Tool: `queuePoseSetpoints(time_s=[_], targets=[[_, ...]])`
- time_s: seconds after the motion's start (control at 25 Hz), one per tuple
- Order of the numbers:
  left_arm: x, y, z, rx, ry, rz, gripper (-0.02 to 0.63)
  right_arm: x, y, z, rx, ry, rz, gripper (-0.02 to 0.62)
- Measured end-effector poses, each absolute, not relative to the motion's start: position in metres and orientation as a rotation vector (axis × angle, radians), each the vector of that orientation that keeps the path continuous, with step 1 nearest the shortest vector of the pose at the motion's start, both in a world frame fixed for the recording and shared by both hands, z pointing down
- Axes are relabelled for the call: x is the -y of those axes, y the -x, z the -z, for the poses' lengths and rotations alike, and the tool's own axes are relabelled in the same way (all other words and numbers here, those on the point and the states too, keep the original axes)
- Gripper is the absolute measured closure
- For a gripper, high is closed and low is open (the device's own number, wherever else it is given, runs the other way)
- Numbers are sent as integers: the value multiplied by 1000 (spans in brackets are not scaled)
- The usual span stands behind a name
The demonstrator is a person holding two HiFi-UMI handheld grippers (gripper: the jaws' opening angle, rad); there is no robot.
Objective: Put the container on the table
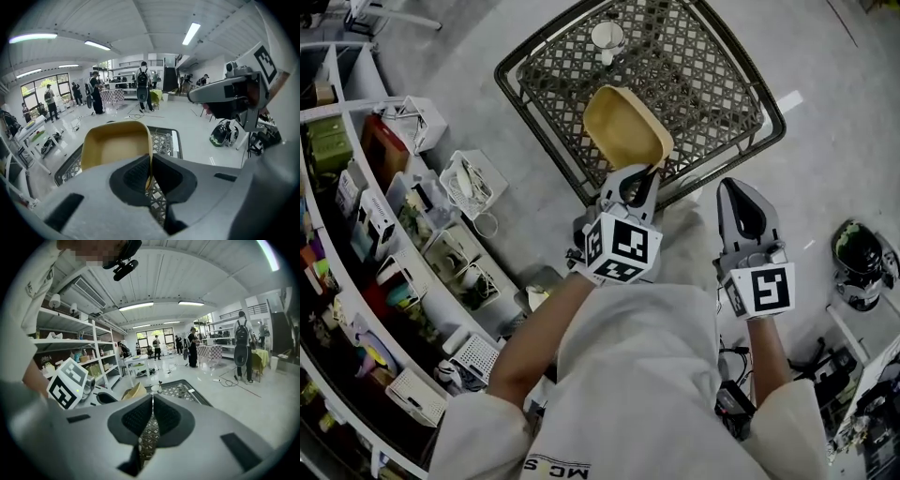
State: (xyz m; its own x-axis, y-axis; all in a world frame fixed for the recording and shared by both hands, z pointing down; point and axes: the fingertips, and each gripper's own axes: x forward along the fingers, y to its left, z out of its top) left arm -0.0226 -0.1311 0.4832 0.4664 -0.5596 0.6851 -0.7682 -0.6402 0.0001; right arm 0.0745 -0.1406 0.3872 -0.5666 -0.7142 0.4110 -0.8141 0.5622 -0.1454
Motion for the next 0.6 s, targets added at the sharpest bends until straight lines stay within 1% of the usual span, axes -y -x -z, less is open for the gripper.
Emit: queuePoseSetpoints(time_s=[0.6], targets=[[135,19,-586,1019,-2333,-1191,572,165,-60,-445,2511,-1161,-513,574]])
